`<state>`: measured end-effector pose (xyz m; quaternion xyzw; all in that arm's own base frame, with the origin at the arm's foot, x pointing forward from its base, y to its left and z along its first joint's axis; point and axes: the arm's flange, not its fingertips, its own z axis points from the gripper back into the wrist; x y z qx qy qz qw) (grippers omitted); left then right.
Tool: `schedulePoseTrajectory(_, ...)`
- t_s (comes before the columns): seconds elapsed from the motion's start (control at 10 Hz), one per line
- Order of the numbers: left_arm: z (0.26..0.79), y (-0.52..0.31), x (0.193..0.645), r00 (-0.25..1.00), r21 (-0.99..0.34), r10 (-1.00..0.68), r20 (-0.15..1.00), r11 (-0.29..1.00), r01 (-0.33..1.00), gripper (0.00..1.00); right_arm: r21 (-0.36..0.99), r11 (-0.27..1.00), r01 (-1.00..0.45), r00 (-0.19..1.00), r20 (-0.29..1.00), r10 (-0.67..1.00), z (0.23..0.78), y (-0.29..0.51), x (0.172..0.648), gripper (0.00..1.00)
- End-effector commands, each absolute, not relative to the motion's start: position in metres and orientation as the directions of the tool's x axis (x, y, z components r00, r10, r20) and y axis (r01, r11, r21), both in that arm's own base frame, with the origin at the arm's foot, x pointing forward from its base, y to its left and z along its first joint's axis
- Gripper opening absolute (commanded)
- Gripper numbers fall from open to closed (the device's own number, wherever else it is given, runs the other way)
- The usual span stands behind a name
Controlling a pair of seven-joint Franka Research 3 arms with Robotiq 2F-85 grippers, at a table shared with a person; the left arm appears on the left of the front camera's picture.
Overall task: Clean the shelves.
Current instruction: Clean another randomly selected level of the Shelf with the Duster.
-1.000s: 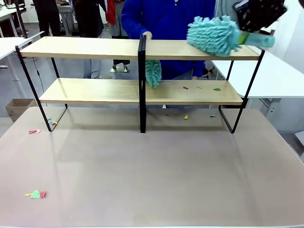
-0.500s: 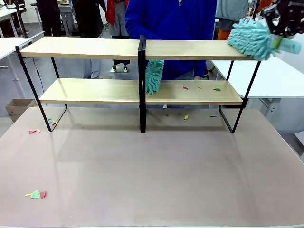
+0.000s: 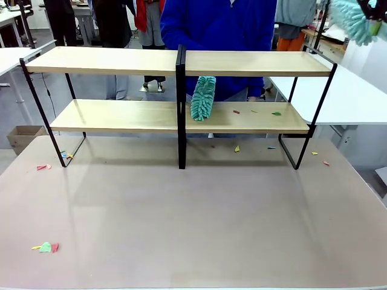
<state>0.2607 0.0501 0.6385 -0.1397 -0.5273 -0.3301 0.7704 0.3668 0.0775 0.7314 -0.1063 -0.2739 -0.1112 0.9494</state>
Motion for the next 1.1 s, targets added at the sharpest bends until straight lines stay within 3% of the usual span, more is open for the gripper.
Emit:
schedulePoseTrajectory(0.0, 0.637, 0.05, 0.262, 0.227, 0.129, -0.358, 0.905, 0.743, 0.657, 1.0, -0.094, 0.966, 0.24, 0.83, 0.537, -0.154, 0.714, 0.072, 0.369, 0.12)
schedulePoseTrajectory(0.3, 0.637, 0.05, 0.262, 0.227, 0.129, -0.358, 0.905, 0.743, 0.657, 1.0, 0.023, 0.991, 0.13, 0.831, 0.543, -0.122, 0.72, 0.06, 0.364, 0.12)
schedulePoseTrajectory(0.5, 0.637, 0.05, 0.262, 0.227, 0.129, -0.358, 0.905, 0.743, 0.657, 1.0, 0.236, 0.96, -0.148, 0.828, 0.56, -0.01, 0.735, 0.034, 0.352, 0.12)
schedulePoseTrajectory(0.8, 0.637, 0.05, 0.262, 0.227, 0.129, -0.358, 0.905, 0.743, 0.657, 1.0, 0.444, 0.681, -0.582, 0.776, 0.553, 0.303, 0.746, -0.01, 0.301, 0.12)
schedulePoseTrajectory(1.0, 0.637, 0.05, 0.262, 0.227, 0.129, -0.358, 0.905, 0.743, 0.657, 1.0, 0.409, 0.437, -0.801, 0.587, 0.675, 0.447, 0.742, -0.049, 0.265, 0.12)
